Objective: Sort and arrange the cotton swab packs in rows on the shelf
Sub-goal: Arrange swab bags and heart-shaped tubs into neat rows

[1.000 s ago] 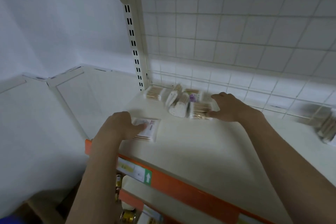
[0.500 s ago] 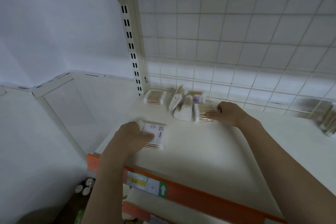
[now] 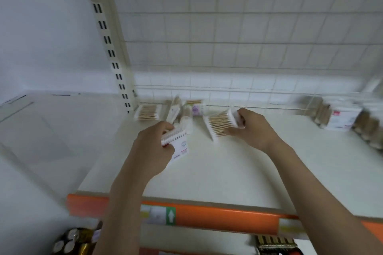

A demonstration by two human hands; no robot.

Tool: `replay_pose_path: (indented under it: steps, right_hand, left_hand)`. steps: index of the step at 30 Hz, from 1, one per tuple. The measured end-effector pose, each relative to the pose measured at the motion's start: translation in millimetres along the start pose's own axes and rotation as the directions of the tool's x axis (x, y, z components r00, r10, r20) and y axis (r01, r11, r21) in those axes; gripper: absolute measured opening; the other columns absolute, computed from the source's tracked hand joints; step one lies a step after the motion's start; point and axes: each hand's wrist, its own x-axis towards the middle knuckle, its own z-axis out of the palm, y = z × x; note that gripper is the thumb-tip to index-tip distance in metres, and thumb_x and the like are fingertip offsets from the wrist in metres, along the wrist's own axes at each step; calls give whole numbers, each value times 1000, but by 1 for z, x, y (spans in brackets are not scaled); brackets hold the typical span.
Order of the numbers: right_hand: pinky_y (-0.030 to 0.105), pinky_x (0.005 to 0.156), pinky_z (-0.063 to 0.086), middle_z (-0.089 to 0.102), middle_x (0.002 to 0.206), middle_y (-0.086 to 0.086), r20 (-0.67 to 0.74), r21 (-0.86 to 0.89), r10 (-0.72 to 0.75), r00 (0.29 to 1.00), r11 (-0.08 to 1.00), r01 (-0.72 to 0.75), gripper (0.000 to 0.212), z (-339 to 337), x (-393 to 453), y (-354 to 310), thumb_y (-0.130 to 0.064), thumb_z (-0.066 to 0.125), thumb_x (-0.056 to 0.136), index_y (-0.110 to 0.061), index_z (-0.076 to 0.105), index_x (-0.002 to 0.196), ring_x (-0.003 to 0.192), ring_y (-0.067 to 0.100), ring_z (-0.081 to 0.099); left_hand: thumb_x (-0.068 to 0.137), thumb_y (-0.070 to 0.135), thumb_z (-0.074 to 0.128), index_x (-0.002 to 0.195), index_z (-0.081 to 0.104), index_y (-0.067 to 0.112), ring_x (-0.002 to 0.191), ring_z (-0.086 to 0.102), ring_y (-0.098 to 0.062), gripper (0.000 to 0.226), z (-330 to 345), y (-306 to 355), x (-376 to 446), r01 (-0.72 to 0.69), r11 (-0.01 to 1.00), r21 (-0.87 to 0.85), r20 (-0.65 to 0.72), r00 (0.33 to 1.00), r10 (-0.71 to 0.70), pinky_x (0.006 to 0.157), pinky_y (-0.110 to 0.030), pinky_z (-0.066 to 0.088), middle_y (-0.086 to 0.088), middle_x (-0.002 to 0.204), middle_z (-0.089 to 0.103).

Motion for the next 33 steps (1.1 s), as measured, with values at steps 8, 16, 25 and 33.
replay_pose_path:
  steps: [8, 16, 25, 33]
  right_hand:
    - [24, 67, 39, 58, 90, -2, -37, -97, -22, 999, 995, 18, 16, -53, -59, 24, -21, 63, 85, -16, 55, 98, 81, 16, 52]
    - [28, 72, 40, 64, 97, -2, -197, -315, 20, 980, 946, -83, 25, -110, -96, 65, -14, 60, 84, -16, 60, 108, 92, 20, 53]
    - [37, 87, 41, 63, 110, 2, -171, -554, -60, 983, 831, -45, 30, -179, -92, 118, -14, 57, 85, -16, 57, 116, 106, 24, 49]
    - [33, 84, 35, 60, 115, 7, -71, -690, -72, 995, 724, 3, 37, -217, -53, 150, -16, 54, 86, -17, 51, 123, 109, 26, 49]
  left_hand:
    - [83, 6, 58, 109, 60, 23, 95, 56, -11, 31, 38, 60, 11, -285, 956, -74, -24, 959, 284, 74, -20, 45, 9, 103, 62]
    - [81, 0, 60, 106, 62, 17, 95, 53, -13, 30, 90, 114, 12, -514, 858, -23, 31, 857, 514, 77, -18, 33, 6, 102, 60]
    - [82, 2, 62, 106, 63, 17, 93, 55, -14, 28, 142, 173, 8, -520, 854, -24, 43, 853, 520, 79, -23, 39, 7, 101, 61]
    - [83, 7, 61, 111, 63, 20, 98, 53, -16, 31, 178, 204, 3, -481, 873, 80, 78, 876, 476, 79, -18, 32, 9, 106, 63]
